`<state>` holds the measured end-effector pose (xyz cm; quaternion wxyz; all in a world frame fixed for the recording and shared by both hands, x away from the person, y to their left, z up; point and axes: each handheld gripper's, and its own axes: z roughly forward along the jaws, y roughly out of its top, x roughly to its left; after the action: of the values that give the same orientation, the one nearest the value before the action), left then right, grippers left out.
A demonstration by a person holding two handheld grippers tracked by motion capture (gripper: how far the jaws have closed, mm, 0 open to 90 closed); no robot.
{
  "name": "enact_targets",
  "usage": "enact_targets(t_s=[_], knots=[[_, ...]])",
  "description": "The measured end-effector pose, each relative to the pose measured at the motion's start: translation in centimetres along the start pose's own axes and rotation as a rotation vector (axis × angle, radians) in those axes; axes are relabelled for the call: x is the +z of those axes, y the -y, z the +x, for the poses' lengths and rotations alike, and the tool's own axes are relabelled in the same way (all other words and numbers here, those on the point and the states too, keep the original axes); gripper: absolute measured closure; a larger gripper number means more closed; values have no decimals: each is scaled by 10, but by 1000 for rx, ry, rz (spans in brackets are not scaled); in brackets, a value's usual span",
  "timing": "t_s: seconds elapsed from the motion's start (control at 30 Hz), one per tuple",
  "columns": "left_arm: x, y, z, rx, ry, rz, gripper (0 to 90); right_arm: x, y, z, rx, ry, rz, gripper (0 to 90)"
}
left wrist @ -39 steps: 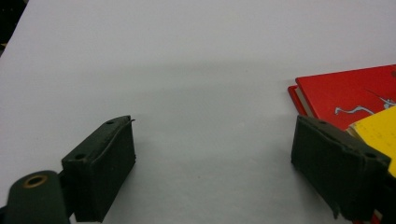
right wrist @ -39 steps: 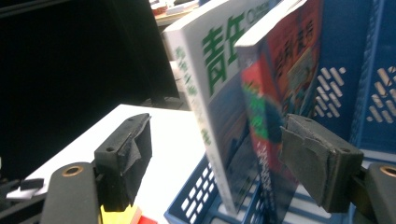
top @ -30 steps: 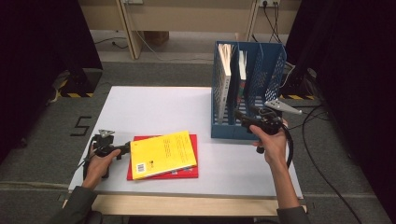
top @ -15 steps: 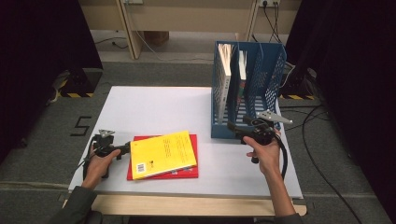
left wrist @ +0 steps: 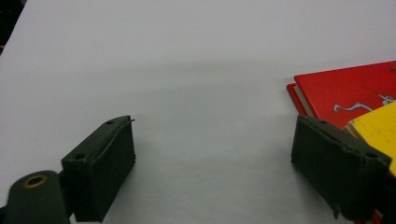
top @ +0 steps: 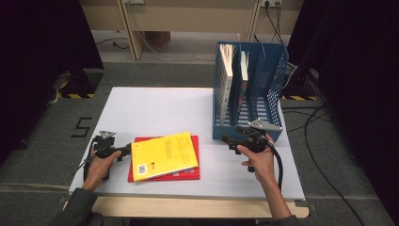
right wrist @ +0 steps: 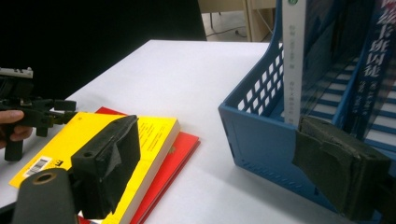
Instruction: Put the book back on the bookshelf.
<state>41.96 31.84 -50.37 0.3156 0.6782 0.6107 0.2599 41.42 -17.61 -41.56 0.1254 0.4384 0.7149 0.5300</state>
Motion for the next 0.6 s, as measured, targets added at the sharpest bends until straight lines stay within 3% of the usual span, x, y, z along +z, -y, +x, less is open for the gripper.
enact_targets(t_s=[0.6], knots=[[0,0,0,1,5,-3,125,18,29,5,16,-33,97,172]])
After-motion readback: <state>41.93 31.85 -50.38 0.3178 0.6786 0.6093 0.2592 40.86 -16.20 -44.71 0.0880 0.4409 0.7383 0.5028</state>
